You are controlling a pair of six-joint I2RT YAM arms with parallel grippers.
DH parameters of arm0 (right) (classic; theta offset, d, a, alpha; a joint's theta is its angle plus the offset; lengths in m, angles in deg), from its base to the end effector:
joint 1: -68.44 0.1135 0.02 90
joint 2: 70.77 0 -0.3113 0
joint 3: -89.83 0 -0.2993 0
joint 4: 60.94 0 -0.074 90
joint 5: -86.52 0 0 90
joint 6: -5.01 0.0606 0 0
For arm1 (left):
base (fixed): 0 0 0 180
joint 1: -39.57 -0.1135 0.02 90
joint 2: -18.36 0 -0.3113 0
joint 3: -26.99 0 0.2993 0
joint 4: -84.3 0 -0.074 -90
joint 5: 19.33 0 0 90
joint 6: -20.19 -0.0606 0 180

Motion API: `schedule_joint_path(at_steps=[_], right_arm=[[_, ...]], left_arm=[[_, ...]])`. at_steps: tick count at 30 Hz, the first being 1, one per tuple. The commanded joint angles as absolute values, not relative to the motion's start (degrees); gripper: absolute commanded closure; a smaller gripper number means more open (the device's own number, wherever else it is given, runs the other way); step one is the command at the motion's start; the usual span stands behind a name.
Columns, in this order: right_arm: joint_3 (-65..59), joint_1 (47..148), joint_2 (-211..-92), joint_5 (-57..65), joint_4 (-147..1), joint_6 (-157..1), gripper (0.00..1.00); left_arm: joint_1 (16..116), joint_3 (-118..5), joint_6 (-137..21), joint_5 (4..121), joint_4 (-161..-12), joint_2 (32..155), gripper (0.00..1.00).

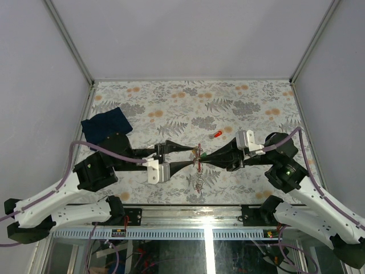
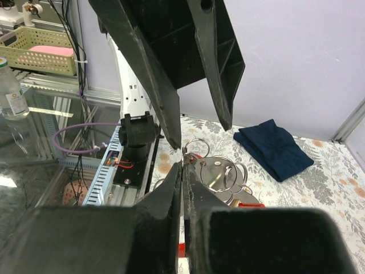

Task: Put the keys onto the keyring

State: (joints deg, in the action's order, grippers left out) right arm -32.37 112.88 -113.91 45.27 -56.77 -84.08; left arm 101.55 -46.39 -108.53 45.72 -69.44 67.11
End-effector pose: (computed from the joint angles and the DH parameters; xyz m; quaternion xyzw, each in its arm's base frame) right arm 0.1039 0.1657 0.4389 -0.5082 0.3678 0.5072 0.5909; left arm 0.0788 -0.2024 0.4686 0.6352 0.3308 -0.2889 0.6353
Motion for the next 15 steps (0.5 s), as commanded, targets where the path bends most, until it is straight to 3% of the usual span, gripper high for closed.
schedule_joint_path(at_steps=[1, 15], right_arm=[[-27.9, 112.7, -113.0, 47.7, -57.9, -85.9, 1.0], [-26.6, 112.7, -113.2, 49.0, -59.3, -86.1, 1.0]], left_arm=[[101.9, -50.5, -111.2, 39.9, -68.9, 67.5, 0.59], [101.8, -58.7, -113.3, 34.9, -57.0, 74.1, 0.61]])
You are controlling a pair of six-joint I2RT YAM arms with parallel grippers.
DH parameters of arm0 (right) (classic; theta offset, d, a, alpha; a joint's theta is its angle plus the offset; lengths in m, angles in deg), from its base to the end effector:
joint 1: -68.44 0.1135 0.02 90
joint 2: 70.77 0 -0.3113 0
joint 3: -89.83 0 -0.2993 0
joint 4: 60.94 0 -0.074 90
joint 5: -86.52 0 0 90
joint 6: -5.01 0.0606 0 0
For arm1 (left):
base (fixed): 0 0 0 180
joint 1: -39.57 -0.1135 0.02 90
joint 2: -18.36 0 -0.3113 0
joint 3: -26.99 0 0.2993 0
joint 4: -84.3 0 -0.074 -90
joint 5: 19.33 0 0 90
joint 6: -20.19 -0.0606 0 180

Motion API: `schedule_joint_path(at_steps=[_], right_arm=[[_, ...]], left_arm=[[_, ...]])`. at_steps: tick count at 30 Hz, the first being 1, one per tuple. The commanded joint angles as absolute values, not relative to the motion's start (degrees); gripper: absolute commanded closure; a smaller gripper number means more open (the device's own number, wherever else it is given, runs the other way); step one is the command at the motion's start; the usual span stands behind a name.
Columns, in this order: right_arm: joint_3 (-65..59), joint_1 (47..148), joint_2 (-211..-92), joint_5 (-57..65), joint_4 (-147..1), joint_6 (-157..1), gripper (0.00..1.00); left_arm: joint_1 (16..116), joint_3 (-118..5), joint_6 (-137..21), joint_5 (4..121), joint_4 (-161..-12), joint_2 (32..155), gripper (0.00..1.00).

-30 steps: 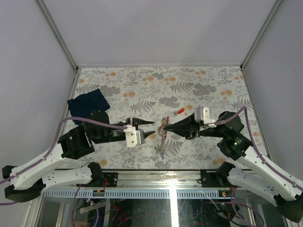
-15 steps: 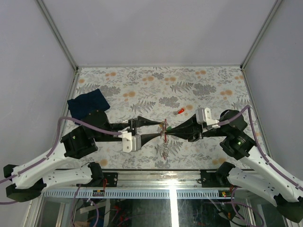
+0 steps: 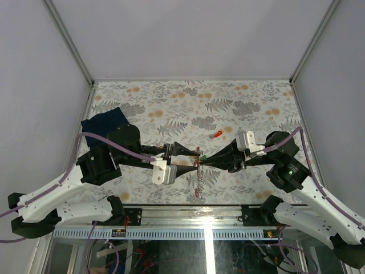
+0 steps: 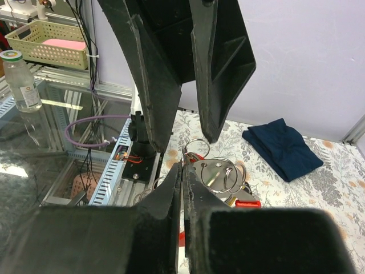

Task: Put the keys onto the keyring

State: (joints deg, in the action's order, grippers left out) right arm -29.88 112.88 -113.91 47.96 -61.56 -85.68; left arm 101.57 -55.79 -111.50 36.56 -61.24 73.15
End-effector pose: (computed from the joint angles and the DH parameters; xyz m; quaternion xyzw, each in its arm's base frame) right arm 0.0996 0.1641 0.4464 -0.5279 0.3641 0.5099 0.5733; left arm 0.0771 -0.2174 0.4943 0.6814 0.2869 -0.3276 0.5882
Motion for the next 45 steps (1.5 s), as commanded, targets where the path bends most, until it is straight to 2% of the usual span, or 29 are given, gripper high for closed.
schedule_joint_path(at_steps=[1, 11, 21, 28, 32, 36, 39, 45], right_arm=[[-26.7, 112.7, -113.2, 48.9, -59.2, -86.0, 1.0], [-26.6, 112.7, -112.6, 48.2, -59.1, -86.4, 1.0], [-27.2, 112.7, -111.8, 46.7, -58.0, -86.3, 1.0], [-27.6, 112.7, -111.7, 46.6, -57.0, -85.5, 1.0], [-27.9, 112.7, -111.8, 46.6, -56.6, -85.3, 1.0], [-28.2, 112.7, -111.8, 46.6, -56.5, -85.3, 1.0], [-28.3, 112.7, -111.7, 46.6, -56.5, -85.3, 1.0], [-28.5, 112.7, -111.7, 46.9, -56.4, -85.1, 1.0]], left_arm=[[101.9, -58.9, -113.4, 35.1, -56.4, 74.3, 0.61], [101.8, -59.3, -113.3, 37.8, -54.2, 73.7, 0.65], [101.9, -59.3, -113.6, 40.6, -53.2, 73.5, 0.74], [101.8, -59.7, -113.8, 42.8, -52.9, 74.0, 0.87], [101.9, -59.5, -113.8, 43.2, -54.2, 73.9, 0.89], [101.8, -59.3, -113.8, 43.1, -55.3, 73.9, 0.88], [101.9, -59.1, -113.8, 43.1, -56.0, 73.8, 0.77], [101.9, -58.6, -113.9, 42.6, -57.8, 73.7, 0.7]])
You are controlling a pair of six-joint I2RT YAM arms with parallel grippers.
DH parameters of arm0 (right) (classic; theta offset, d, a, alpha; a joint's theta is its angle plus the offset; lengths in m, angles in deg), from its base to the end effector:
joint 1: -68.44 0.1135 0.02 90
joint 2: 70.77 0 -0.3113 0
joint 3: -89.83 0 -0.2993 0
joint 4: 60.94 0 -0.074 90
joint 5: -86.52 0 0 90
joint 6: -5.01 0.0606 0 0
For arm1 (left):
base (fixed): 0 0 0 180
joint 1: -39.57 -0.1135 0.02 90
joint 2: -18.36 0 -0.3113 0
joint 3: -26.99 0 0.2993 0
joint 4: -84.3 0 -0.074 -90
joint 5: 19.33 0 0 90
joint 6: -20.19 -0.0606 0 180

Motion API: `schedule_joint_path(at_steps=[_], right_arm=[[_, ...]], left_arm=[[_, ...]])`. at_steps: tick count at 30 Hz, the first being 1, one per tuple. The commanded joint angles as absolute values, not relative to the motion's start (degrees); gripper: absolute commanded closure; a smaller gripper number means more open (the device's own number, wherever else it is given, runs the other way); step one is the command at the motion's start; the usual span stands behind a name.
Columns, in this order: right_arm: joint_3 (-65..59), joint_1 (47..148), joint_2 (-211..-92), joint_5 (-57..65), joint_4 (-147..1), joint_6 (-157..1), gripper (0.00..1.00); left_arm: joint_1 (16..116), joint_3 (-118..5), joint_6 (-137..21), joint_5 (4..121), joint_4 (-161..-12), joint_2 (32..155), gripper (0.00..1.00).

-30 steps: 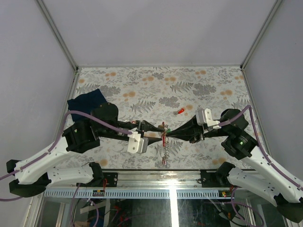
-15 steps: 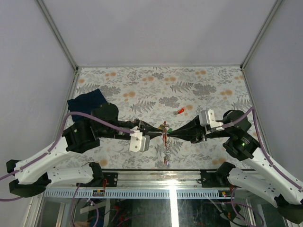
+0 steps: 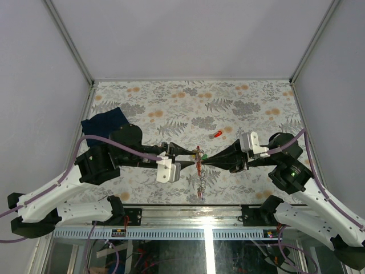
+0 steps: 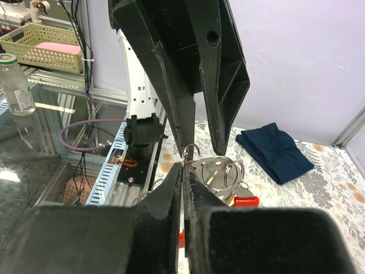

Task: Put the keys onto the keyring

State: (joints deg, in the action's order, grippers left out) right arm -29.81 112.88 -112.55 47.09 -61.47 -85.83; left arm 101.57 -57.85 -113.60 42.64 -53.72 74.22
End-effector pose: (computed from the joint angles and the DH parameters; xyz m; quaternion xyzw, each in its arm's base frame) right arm 0.0947 0.1584 0.4511 -0.5235 0.3572 0.5047 0.5862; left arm 0.0835 -0.2176 0.4875 0.6965 0.3378 -0.2827 0.5664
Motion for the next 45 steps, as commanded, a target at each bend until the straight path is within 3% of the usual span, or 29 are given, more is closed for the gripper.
schedule_joint_path(at_steps=[1, 13, 22, 45], right_arm=[[-28.5, 112.7, -111.7, 46.9, -56.3, -85.1, 1.0], [-28.6, 112.7, -111.6, 46.9, -56.3, -85.1, 1.0], [-28.5, 112.7, -111.5, 46.3, -56.3, -85.1, 1.0], [-29.4, 112.7, -110.6, 38.6, -51.4, -83.1, 1.0]], left_arm=[[101.9, -58.7, -113.9, 42.1, -58.0, 73.8, 0.7], [101.8, -59.9, -114.2, 38.6, -56.6, 75.3, 0.84], [101.8, -60.1, -114.3, 40.0, -56.5, 74.8, 0.99], [101.9, -58.5, -114.7, 43.9, -57.6, 73.9, 1.0]])
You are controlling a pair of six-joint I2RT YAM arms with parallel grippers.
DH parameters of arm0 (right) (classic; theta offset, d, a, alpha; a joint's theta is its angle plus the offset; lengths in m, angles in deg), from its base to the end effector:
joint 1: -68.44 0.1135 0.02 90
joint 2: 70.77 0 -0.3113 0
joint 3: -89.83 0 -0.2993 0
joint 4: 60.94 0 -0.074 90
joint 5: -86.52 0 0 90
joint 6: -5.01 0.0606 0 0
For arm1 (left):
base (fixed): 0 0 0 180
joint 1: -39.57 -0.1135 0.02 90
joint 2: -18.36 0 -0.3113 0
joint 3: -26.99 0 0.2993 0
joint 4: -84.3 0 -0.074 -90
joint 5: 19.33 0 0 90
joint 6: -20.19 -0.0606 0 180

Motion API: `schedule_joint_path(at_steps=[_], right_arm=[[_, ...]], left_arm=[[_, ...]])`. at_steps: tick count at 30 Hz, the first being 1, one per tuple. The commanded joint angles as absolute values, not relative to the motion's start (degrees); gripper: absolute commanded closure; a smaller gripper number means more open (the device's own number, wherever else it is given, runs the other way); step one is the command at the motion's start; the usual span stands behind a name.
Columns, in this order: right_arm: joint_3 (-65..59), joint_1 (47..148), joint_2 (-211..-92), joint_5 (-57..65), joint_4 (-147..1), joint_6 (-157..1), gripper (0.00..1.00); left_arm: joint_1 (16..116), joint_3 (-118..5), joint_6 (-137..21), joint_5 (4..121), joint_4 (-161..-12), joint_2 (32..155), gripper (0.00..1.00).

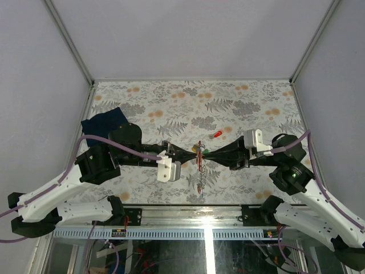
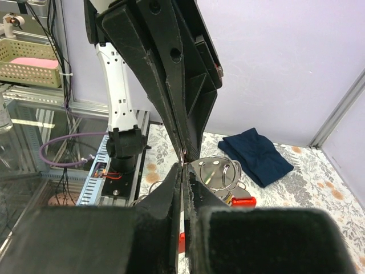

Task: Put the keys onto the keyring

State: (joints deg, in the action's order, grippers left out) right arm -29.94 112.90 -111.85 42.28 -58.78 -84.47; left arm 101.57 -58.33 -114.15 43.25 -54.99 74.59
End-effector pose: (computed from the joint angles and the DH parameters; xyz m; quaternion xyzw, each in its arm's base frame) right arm 0.0955 0.1545 0.4585 -0.4922 0.3619 0.4937 0.6189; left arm 0.0851 -0.2194 0.4921 0.6925 0.3315 -0.2758 0.5784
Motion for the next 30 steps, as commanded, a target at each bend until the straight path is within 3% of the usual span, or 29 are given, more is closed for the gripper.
schedule_joint_path(at_steps=[1, 24, 30], right_arm=[[-29.6, 112.7, -110.6, 38.2, -50.8, -82.5, 1.0], [-36.9, 112.7, -113.3, 32.5, -29.4, -68.8, 1.0], [-37.2, 112.7, -111.8, 33.5, -30.5, -71.2, 1.0]], left_arm=[[101.9, -58.4, -114.7, 43.9, -57.6, 73.9, 1.0], [101.8, -57.1, -113.8, 44.3, -60.9, 74.8, 1.0], [101.9, -54.1, -110.7, 44.0, -66.5, 71.9, 0.76]])
